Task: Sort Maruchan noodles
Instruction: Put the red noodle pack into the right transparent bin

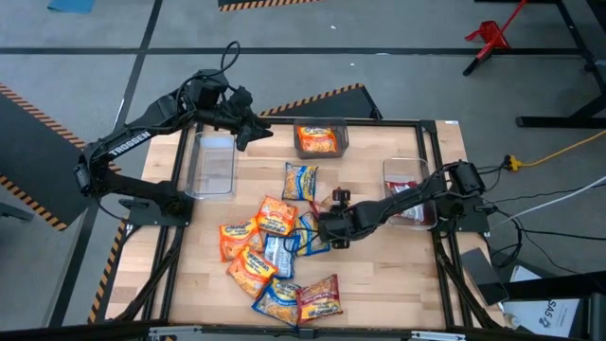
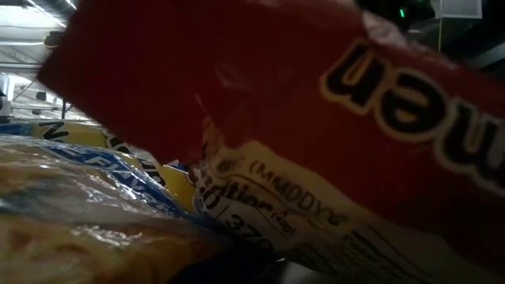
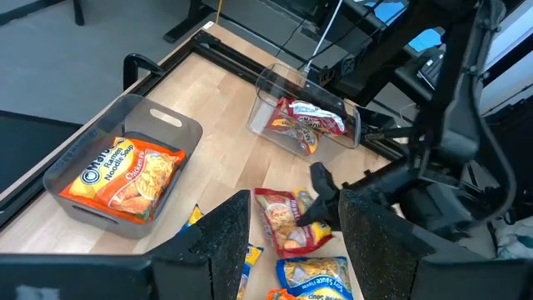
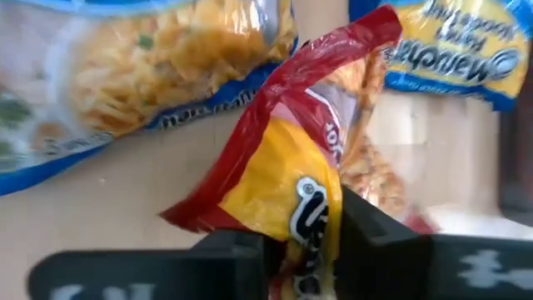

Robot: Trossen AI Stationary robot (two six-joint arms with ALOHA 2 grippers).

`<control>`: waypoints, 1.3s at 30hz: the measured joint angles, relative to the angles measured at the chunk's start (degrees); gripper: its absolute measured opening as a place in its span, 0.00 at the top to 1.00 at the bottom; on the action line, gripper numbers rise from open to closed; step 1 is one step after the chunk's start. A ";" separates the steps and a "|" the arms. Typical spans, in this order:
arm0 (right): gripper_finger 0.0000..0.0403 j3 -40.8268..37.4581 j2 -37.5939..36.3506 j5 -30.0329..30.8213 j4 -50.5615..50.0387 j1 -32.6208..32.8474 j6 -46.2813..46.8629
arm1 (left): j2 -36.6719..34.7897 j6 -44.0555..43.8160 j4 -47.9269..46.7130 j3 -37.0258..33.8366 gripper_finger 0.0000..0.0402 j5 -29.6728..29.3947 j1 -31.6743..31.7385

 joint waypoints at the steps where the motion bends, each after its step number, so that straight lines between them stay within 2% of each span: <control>1: 0.85 1.57 -0.02 -0.03 -1.98 0.00 -0.01 | 0.00 0.00 -0.02 0.00 0.55 0.00 0.00; 4: 0.89 4.98 -1.47 0.08 -7.71 0.04 0.54 | 0.00 0.00 -0.01 -0.01 0.55 0.02 0.00; 8: 0.93 7.47 -5.19 0.85 -15.93 0.04 6.83 | 0.02 0.51 -0.06 -0.01 0.55 0.03 -0.01; 15: 0.94 11.37 -12.43 6.49 -36.97 0.04 24.92 | 0.04 1.55 -0.35 0.00 0.55 0.03 -0.02; 21: 0.94 11.66 -16.76 12.14 -52.97 -1.38 43.02 | 0.04 1.60 -0.13 0.00 0.55 -0.02 -0.02; 26: 0.94 8.79 -19.44 16.82 -50.28 -5.34 57.81 | 0.04 1.60 0.84 -0.01 0.55 -0.46 -0.02; 31: 0.93 5.33 -19.61 22.88 -51.81 -9.58 79.44 | 0.04 1.57 0.76 0.00 0.55 -1.89 -0.02; 35: 0.92 1.35 -19.59 24.88 -52.30 -12.76 94.61 | 0.04 1.57 0.72 0.00 0.55 -2.08 -0.02; 39: 0.92 -3.14 -19.67 26.09 -52.40 -15.21 106.03 | 0.04 1.53 0.68 -0.01 0.55 -2.09 -0.02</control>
